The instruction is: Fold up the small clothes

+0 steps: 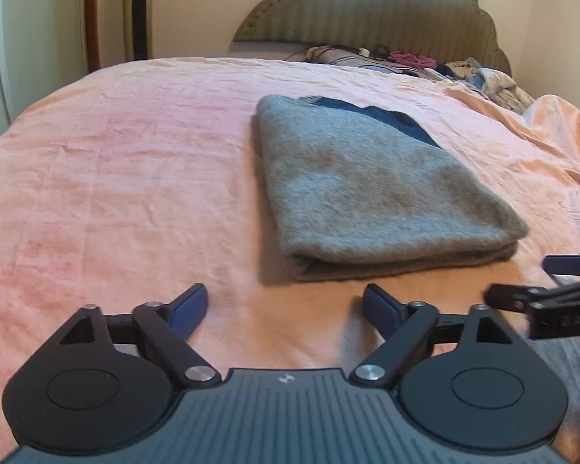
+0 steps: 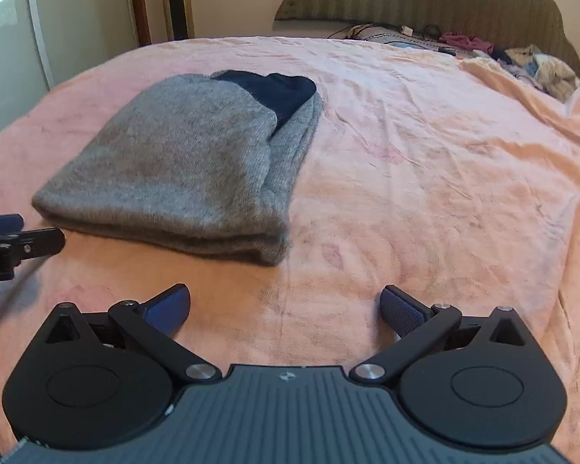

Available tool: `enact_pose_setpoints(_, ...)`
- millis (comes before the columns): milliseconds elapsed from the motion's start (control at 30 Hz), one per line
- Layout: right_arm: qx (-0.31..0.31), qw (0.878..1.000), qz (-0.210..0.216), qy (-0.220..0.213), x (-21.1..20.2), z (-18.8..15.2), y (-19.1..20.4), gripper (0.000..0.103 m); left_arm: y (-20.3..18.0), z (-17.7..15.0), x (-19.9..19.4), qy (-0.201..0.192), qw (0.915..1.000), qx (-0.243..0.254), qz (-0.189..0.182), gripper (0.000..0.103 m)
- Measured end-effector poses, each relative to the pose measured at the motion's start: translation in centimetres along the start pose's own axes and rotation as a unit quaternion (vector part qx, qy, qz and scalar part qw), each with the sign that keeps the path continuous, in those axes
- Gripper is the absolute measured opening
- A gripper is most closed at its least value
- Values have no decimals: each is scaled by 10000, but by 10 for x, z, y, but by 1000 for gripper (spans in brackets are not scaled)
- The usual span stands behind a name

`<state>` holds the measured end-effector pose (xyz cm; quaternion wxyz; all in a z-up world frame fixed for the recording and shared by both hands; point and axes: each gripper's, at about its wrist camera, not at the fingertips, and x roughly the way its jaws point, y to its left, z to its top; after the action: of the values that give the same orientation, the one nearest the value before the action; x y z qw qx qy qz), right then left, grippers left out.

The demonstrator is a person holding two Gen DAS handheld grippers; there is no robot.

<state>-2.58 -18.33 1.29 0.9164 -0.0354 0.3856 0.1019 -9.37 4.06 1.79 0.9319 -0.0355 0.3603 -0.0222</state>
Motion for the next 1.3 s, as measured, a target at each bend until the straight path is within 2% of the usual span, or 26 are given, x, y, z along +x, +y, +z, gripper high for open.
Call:
enact_pose_setpoints(67, 191, 9997, -142, -48, 4, 3, 3, 103, -7, -4, 2, -4, 9999, 103, 116, 103)
enact_pose_setpoints(167, 314, 9990, -271, -184, 7, 3, 7, 103, -17, -6, 9, -27, 9989, 343, 314, 103)
enact_pose_setpoints(300, 402, 9969, -349, -572, 5, -10, 8, 103, -15, -6, 8, -68, 9992, 268, 282, 103)
enact_pose_setpoints(1300, 391, 9968, -381, -580, 4, -10, 10, 103, -13, -6, 7, -84, 9991, 285, 293, 103)
